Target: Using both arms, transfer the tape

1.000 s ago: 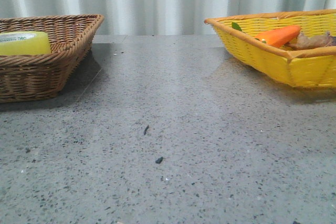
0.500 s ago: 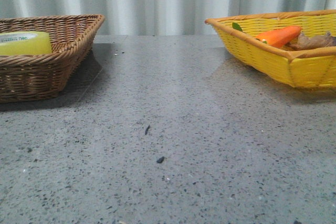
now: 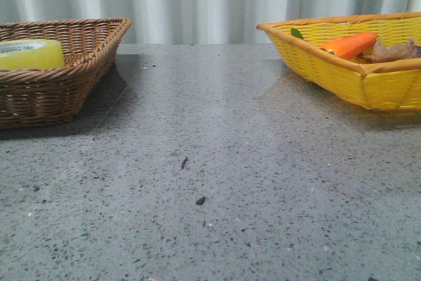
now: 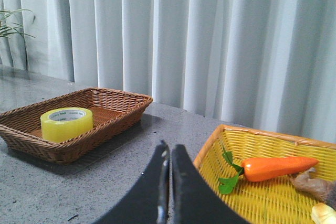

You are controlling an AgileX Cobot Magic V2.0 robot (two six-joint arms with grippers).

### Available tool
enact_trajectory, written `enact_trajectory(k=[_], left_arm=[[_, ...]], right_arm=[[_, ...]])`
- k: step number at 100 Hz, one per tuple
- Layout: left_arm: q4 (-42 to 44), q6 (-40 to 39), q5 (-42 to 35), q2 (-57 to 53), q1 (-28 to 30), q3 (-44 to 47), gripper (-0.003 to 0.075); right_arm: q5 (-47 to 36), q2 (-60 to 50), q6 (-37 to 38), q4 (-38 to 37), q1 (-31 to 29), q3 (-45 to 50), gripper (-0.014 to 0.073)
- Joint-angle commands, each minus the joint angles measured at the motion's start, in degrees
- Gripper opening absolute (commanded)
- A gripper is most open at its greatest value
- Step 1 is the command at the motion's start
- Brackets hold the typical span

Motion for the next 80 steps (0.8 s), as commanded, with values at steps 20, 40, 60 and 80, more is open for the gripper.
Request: enact_trajectory(k=[20,40,60,80], left_arm=[[-1.1,-0.7,-4.3,-5.5,0.4,1.0,-0.0020],[-0.2,-0.7,-5.9,-17.8,3.4,8.8,-0.0020],[4.7,-0.7,-9.6,-17.5,4.4,15.4,-0.0020],[6.8,-0.7,-19.9,-17.5,4.4,24.9,-0.0020]], right_arm=[[-4.2,0.3,-0.4,-1.1,-0.1,-1.2,-0.0062],[-4.2,0.3,-0.4,-1.1,-0.1,-1.2,-0.0062],[-4.0,0.3,-0.4,-1.1,-0.1,-1.2,-0.0062],[-4.0,0.3,-0.4,-1.1,-0.1,-1.2,-0.0062]])
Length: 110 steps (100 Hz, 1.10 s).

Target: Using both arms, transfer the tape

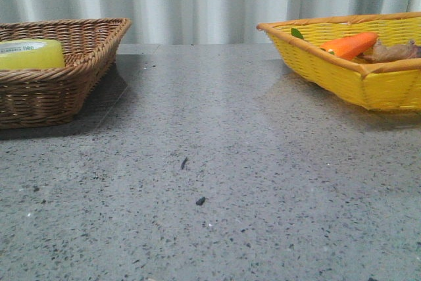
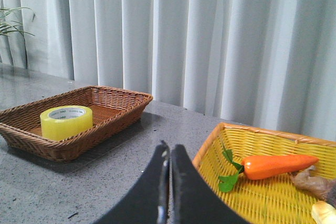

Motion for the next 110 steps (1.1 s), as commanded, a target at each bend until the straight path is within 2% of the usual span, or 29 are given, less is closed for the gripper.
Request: enact_trajectory(k=[1,22,41,110], left_arm=[[0.4,-0.6,-8.4,-1.6,0.2,2.5,-0.0020],[0.4,-0.6,-8.3,-1.6,0.2,8.6,-0.0020],[0.2,-0.7,-1.2,-1.6,0.2,8.5,-0.0020],[0.1,-0.7,-1.2,-1.6,0.2,8.5,-0.0020]], right_arm=[[-4.2,0.3,-0.4,-1.0,-0.1,-1.3,-0.0062],[-4.2,0.3,-0.4,-1.0,-0.1,-1.3,-0.0062],[-4.2,0.3,-0.4,-1.0,-0.1,-1.3,-0.0062],[-4.2,0.3,-0.4,-1.0,-0.1,-1.3,-0.0062]])
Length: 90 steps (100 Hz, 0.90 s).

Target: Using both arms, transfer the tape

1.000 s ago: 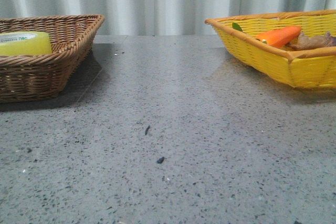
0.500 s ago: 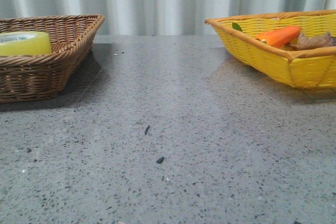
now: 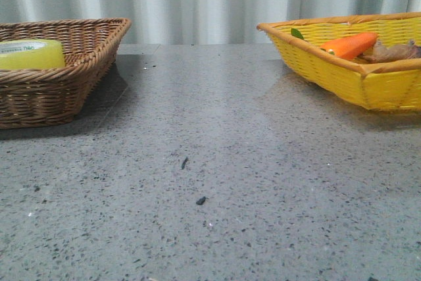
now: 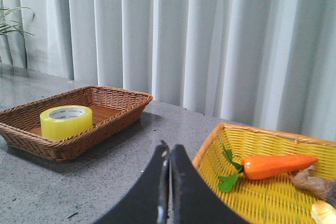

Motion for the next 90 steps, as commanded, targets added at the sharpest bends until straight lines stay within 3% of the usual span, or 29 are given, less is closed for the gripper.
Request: enact_trajectory(k=[1,25,33,42,61,71,90], left_arm=[[-0.4,-0.6,-3.1,-1.6,0.2,0.4,-0.0020],[-0.4,-0.6,-3.1,-1.6,0.2,0.4,-0.0020],[-0.4,-0.6,-3.1,-1.6,0.2,0.4,-0.0020],[-0.4,-0.6,-3.1,-1.6,0.2,0.4,-0.0020],[-0.4,-0.6,-3.1,-1.6,0.2,0.4,-0.0020],[-0.4,-0.6,-3.1,-1.6,0.2,0.4,-0.0020],[-0.4,-0.6,-3.1,-1.6,0.2,0.4,-0.0020]], right_arm=[[-4.2,0.3,-0.4,-1.0,-0.1,-1.3,-0.0062],[-4.8,0.3,-0.4,-1.0,-0.1,-0.7,-0.0062],[-5.2,0.2,0.4,-5.7,-1.7,3.0,-0.0062],[-8.7,-0.7,6.0,-5.5,-7.3,8.9,-0.0062],[-18.3,-0.8,6.0,7.9,-25.2,21.7,-0.0062],[-19.5,-0.8,6.0,8.9,-33.3,25.9,-0.0062],[-16.7,-0.8,5.6,9.4,-36.0,28.7,-0.0062]])
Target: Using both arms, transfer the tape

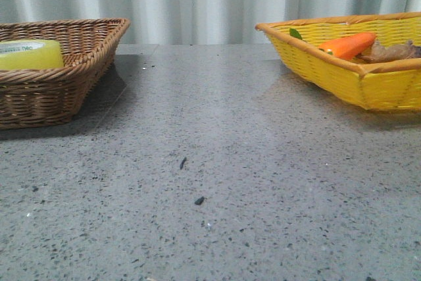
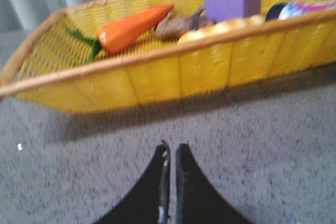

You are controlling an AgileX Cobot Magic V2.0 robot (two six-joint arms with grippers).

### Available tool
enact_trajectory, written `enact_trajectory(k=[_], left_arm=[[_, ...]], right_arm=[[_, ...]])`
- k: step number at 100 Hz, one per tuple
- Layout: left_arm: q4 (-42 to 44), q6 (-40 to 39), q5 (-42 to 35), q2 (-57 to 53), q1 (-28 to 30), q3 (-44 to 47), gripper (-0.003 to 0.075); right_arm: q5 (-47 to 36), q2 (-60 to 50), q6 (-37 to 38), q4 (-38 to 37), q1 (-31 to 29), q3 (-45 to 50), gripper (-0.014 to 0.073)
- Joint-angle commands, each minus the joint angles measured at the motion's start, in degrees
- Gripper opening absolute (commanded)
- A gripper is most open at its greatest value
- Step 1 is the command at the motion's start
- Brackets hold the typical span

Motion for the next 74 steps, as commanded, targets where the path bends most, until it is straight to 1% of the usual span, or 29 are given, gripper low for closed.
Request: enact_trajectory(k=[1,16,24,74], left_arm=[[-0.4,-0.5,-3.1,-1.6,0.2,0.4,-0.0020],[-0.4,-0.5,-3.1,-1.6,0.2,0.4,-0.0020],[-0.4,-0.5,-3.1,-1.6,0.2,0.4,-0.0020],[-0.4,-0.5,-3.1,-1.6,0.2,0.4,-0.0020]], right_arm=[[-2.5,-0.8,0.0,0.3,-0.6,1.2,-0.0062],[2.9,-0.8,0.0,1.3,-0.6,1.2,-0.0062],[7.3,-0.8,0.0,1.7,-0.6,1.2,-0.0062],[6.2,-0.8,-0.2,1.7,-0.6,1.2,-0.0062]])
